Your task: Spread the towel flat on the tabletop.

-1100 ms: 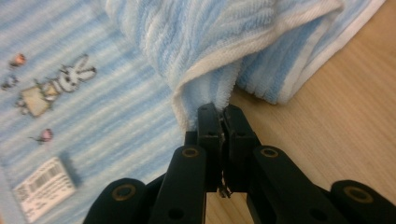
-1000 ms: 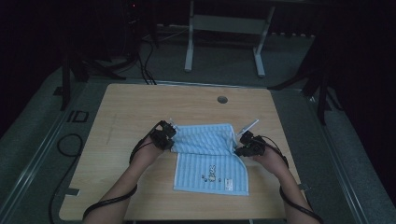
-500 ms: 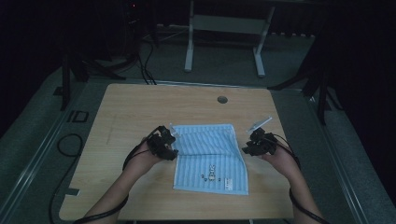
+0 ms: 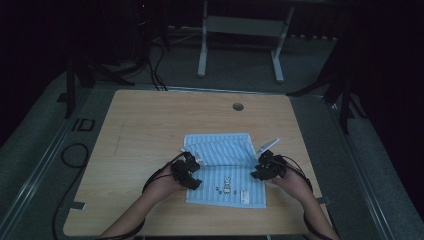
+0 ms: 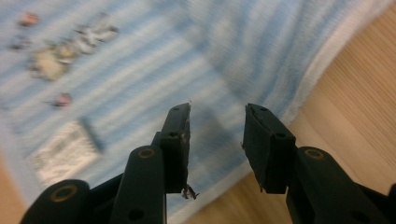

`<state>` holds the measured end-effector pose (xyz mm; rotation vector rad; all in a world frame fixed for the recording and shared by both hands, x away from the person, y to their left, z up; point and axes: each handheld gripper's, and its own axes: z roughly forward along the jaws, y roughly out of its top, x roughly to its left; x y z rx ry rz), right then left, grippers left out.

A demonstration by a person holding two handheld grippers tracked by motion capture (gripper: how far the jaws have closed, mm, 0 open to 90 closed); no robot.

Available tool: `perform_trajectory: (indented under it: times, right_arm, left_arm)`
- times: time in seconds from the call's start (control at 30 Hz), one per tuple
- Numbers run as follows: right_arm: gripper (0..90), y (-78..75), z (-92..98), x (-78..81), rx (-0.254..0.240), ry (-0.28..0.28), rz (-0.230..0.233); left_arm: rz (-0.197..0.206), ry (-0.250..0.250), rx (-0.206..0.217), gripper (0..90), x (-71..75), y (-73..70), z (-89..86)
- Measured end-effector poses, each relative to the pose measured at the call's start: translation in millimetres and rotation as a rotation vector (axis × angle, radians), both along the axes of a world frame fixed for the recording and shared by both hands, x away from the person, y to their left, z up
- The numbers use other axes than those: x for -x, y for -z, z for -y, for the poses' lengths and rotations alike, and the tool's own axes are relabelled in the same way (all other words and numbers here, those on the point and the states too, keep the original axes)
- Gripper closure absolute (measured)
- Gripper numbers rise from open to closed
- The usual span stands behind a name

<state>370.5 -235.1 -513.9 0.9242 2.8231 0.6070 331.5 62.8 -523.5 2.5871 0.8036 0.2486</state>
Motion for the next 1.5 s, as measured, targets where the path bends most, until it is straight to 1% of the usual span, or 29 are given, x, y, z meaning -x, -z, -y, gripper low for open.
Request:
perform_trajectory:
  times: [0.03,0.13,0.17,0.23,0.27,0.37,0.47,0.5,0.53,0.6,0.63,0.67,0.7,0.73,0.8,0.87,0.9,1.0,1.07,1.1,1.13,1.17,1.23,1.27,1.3,1.37,1.43,1.47,1.5]
  right_arm:
    - [60.6,0.0,0.0,0.0,0.0,0.0,0.0]
    - [60.8,6.4,1.5,-6.3,0.037,0.008,-0.001]
    - [60.5,8.7,0.5,-7.2,0.054,0.008,-0.003]
    - [60.4,9.4,0.2,-8.3,0.049,0.005,0.001]
    - [60.5,9.5,-0.1,-9.7,0.046,0.007,-0.002]
    - [59.9,9.4,-0.6,-16.4,0.051,0.015,0.002]
    - [59.5,9.3,-0.6,-20.5,0.056,0.023,0.001]
    - [59.5,9.2,0.0,-25.7,0.057,0.027,-0.001]
    - [59.5,9.2,0.0,-25.7,0.057,0.027,-0.001]
    - [59.4,9.0,0.4,-33.6,0.059,0.028,-0.005]
    - [59.4,9.0,0.4,-35.8,0.058,0.034,-0.007]
    - [59.4,9.1,0.6,-38.9,0.056,0.038,-0.008]
    - [59.4,9.1,0.6,-38.9,0.056,0.038,-0.008]
    - [59.4,9.0,0.9,-42.2,0.054,0.041,-0.01]
    - [59.2,8.7,1.1,-52.1,0.055,0.047,-0.015]
    - [59.2,8.7,1.1,-52.1,0.055,0.047,-0.015]
    - [59.0,8.6,0.9,-55.2,0.057,0.05,-0.017]
    - [58.3,7.9,-2.2,-72.9,0.077,0.059,-0.024]
    - [58.3,7.9,-2.2,-72.9,0.077,0.059,-0.024]
    - [58.3,7.9,-2.6,-76.2,0.076,0.066,-0.028]
    - [58.3,7.7,-3.0,-83.2,0.075,0.074,-0.033]
    - [58.1,7.7,-3.2,-86.3,0.074,0.078,-0.035]
    - [57.4,7.4,-3.7,-90.6,0.072,0.089,-0.043]
    - [56.6,7.0,-3.3,-91.6,0.067,0.095,-0.054]
    - [56.3,6.0,-3.0,-90.9,0.061,0.098,-0.068]
    - [55.7,0.2,-1.7,-82.1,0.047,0.073,-0.059]
    - [55.2,-8.3,0.8,-66.6,0.018,0.045,-0.043]
    - [55.2,-8.3,0.8,-66.6,0.018,0.045,-0.043]
    - [54.6,-12.3,1.7,-56.7,0.005,0.027,-0.032]
  left_arm:
    - [0.0,0.0,0.0,41.3,0.0,0.0,0.0]
    - [0.008,0.004,-0.019,41.3,-7.6,1.9,3.2]
    - [0.008,0.004,-0.019,41.3,-7.6,1.9,3.2]
    - [0.001,0.002,-0.031,41.3,-13.4,5.0,4.6]
    - [-0.011,-0.003,-0.014,40.8,-17.6,5.7,4.5]
    - [-0.009,-0.007,-0.019,40.8,-25.4,5.4,4.5]
    - [-0.015,-0.023,-0.007,40.7,-36.7,5.9,2.7]
    - [-0.025,-0.031,-0.006,40.6,-43.9,5.9,0.9]
    - [-0.025,-0.031,-0.006,40.5,-43.9,5.9,0.9]
    - [-0.028,-0.045,-0.001,40.5,-54.0,6.2,0.1]
    - [-0.028,-0.045,-0.001,40.5,-54.0,6.2,0.1]
    - [-0.027,-0.057,-0.001,40.5,-60.7,6.2,0.5]
    - [-0.027,-0.057,-0.001,40.5,-60.7,6.2,0.5]
    - [-0.026,-0.058,-0.008,40.5,-65.0,5.8,0.6]
    - [-0.026,-0.066,-0.007,40.5,-70.1,5.9,1.2]
    - [-0.024,-0.067,-0.009,40.5,-72.8,5.7,1.5]
    - [-0.022,-0.069,-0.018,40.5,-79.9,5.2,2.1]
    - [-0.026,-0.079,-0.021,40.5,-88.9,4.9,3.1]
    - [-0.025,-0.079,-0.021,40.5,-91.3,5.0,3.5]
    - [-0.027,-0.092,-0.018,40.5,-96.3,5.0,3.8]
    - [-0.026,-0.097,-0.014,40.5,-98.2,5.3,3.8]
    - [-0.03,-0.102,-0.01,40.5,-99.7,5.5,3.6]
    - [-0.032,-0.107,-0.013,40.6,-99.8,4.8,3.1]
    - [-0.023,-0.102,-0.019,40.6,-97.0,2.9,2.9]
    - [-0.018,-0.092,-0.011,40.6,-92.3,-0.4,2.2]
    - [-0.01,-0.057,0.012,40.5,-79.2,-7.7,0.0]
    - [-0.004,-0.005,0.03,40.5,-64.1,-13.8,-2.6]
    - [-0.004,-0.005,0.03,40.5,-64.1,-13.8,-2.6]
    - [-0.006,0.042,0.049,40.5,-50.4,-15.1,-4.1]
